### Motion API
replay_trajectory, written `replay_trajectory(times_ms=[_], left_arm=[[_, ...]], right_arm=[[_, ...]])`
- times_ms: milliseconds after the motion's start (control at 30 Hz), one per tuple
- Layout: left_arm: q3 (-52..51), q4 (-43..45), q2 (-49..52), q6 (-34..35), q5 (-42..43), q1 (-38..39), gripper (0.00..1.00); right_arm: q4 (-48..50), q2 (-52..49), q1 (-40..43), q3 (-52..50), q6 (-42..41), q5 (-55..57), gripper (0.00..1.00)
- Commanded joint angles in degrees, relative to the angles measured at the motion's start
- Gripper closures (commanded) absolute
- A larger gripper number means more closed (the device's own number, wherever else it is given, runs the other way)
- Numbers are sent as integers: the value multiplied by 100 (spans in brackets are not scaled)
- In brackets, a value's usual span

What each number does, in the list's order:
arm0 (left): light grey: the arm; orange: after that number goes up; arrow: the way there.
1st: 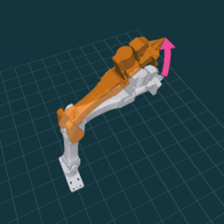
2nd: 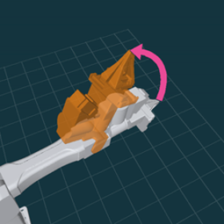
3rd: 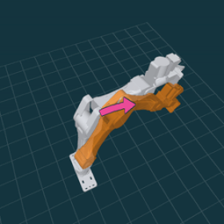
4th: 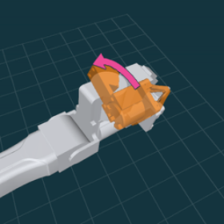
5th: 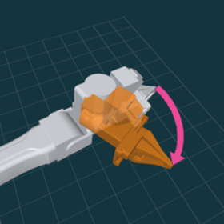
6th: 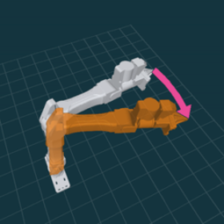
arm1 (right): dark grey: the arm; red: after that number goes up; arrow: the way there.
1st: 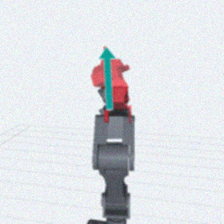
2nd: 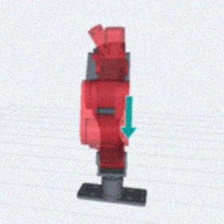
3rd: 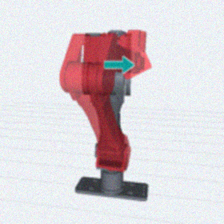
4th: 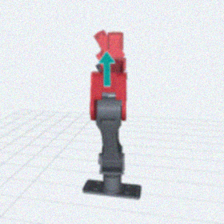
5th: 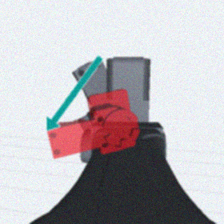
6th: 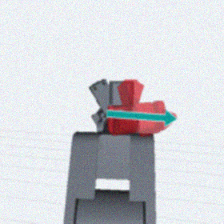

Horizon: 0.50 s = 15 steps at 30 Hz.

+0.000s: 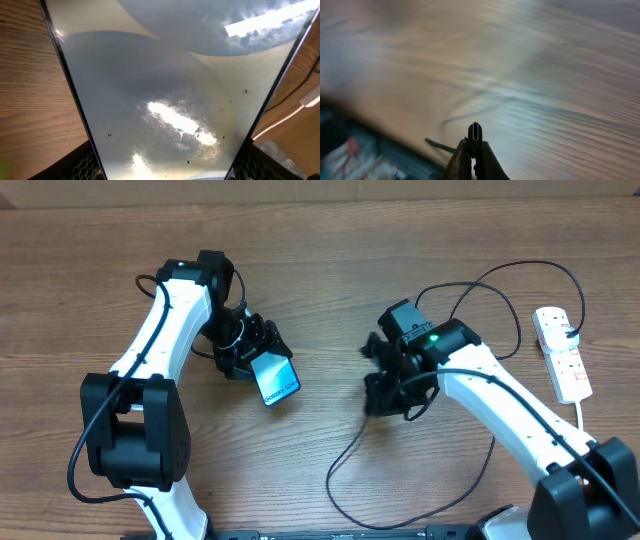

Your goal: Plug charger to phone and switch on socket

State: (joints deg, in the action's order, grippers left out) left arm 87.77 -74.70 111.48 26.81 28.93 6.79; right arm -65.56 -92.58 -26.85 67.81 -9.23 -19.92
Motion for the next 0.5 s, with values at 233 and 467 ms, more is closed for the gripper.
replay_trajectory(times_ms=[233,467], left_arm=[[13,20,-177,-109,-138,37,96],[13,-28,-177,-109,-238,37,96]], right_arm=[[439,-1447,365,-35,-984,1541,96],[981,-1847,385,-35,-1228,1565,71]])
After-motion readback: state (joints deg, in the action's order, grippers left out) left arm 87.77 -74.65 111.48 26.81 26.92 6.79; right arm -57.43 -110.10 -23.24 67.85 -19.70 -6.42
